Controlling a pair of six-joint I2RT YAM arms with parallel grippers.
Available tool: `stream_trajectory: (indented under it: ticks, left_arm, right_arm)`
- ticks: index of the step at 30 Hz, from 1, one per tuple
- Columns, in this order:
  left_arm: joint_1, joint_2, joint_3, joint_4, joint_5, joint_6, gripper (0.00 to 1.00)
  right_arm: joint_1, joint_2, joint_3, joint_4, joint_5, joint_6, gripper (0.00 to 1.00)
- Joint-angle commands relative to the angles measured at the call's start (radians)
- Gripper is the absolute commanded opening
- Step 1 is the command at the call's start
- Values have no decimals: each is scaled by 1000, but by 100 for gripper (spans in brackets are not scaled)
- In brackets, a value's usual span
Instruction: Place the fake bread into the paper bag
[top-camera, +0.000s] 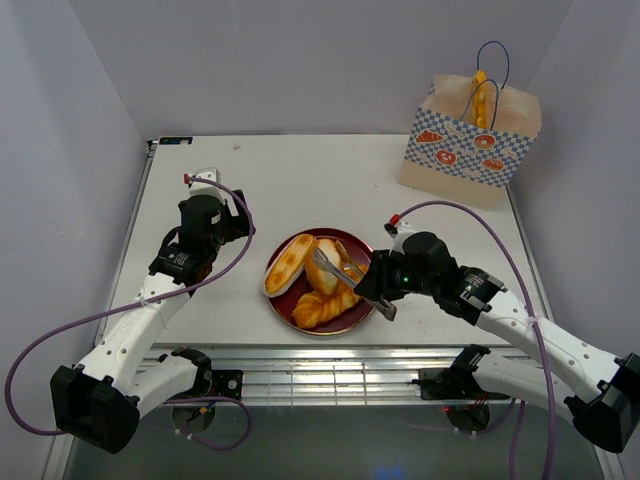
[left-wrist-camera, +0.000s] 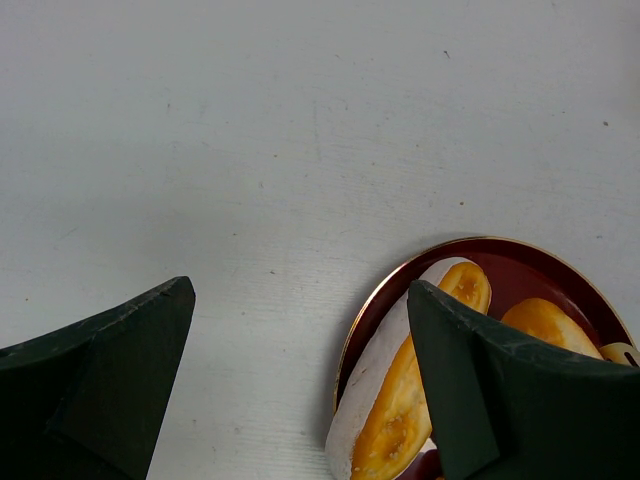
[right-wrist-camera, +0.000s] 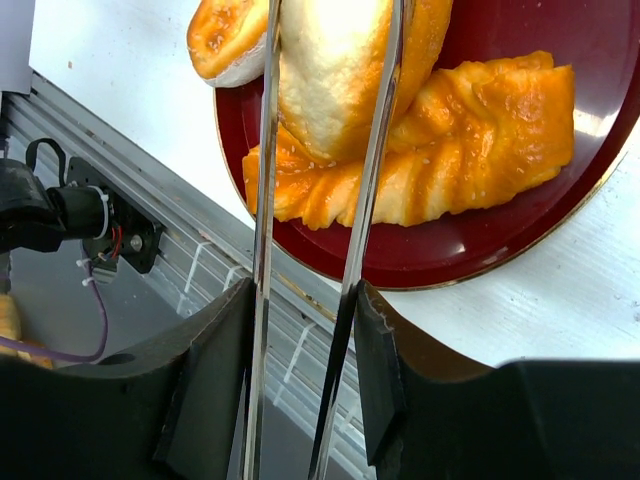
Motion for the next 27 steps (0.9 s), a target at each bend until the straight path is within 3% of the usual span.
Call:
stream_trajectory:
  ticks: [1,13,27]
  left_arm:
    - [-4,-17,29,1,2,-6,98]
    - [-4,-13,29,1,4,-6,98]
    - [-4,-14,29,1,-1,-6,98]
  right_arm:
    - [12,4,1,69,-16,-35,8]
    - [65,61,33,40,76,-98,8]
    - [69,62,231,-2,65,-95,8]
